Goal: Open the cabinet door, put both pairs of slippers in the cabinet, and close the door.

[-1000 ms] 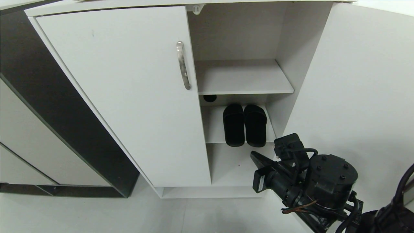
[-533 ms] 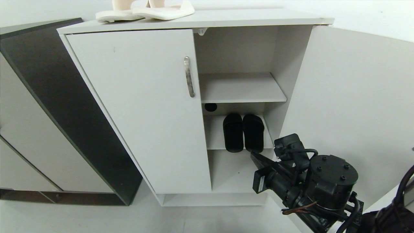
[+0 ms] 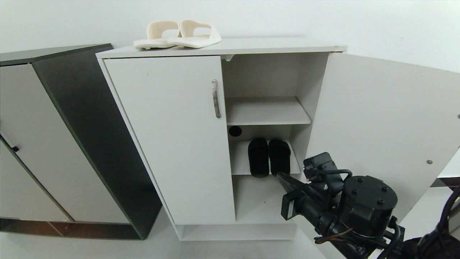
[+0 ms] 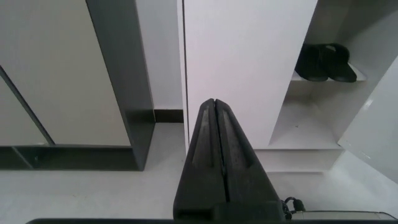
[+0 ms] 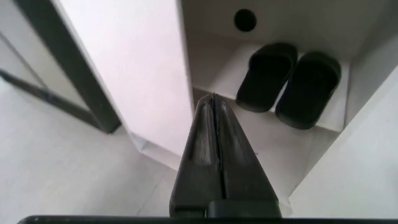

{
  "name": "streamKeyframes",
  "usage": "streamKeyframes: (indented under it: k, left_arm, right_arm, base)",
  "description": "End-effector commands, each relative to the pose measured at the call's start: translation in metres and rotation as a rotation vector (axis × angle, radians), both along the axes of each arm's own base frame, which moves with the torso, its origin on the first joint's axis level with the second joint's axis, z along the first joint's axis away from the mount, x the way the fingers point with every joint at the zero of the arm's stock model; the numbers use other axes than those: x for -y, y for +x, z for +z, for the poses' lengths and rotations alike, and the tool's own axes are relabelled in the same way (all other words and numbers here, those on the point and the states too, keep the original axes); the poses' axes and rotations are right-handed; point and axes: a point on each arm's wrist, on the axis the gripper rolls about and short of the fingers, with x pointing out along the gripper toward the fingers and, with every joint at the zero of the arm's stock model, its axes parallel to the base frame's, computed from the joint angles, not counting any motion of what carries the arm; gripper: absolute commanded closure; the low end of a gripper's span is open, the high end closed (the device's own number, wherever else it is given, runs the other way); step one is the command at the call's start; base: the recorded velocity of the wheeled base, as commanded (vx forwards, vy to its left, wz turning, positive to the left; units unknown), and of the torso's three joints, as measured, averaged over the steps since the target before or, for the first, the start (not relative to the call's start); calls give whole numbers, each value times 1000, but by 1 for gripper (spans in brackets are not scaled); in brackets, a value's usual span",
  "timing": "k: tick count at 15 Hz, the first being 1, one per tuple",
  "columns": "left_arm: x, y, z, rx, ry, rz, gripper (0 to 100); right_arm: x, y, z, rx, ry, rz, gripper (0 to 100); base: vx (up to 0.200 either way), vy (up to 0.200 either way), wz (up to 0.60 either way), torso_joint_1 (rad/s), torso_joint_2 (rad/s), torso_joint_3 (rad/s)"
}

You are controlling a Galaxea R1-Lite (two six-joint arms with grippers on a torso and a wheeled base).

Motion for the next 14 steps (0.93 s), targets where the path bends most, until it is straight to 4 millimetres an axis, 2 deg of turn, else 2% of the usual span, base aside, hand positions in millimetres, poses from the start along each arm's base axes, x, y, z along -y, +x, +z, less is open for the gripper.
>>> streamKeyframes:
  k: [1, 4, 6, 14]
  left_arm:
    - [0, 0, 0, -2, 0, 1, 100]
    - [0, 0, 0, -2, -2, -1, 100]
    - [0, 0, 0, -2, -2, -1, 100]
    - [0, 0, 0, -2, -2, -1, 100]
  right_arm:
    - [3, -4, -4, -16, -11, 40, 100]
    - [16, -19, 2, -49, 31, 205, 100]
    - [17, -20, 1, -55, 28, 212, 100]
    - [15, -8, 1, -97, -10, 166, 100]
  base:
    - [0, 0, 0, 7, 2, 124]
    - [0, 0, 0, 4, 1, 19]
    - [0, 0, 0, 0, 0, 0]
    - [0, 200, 0, 5, 0, 16]
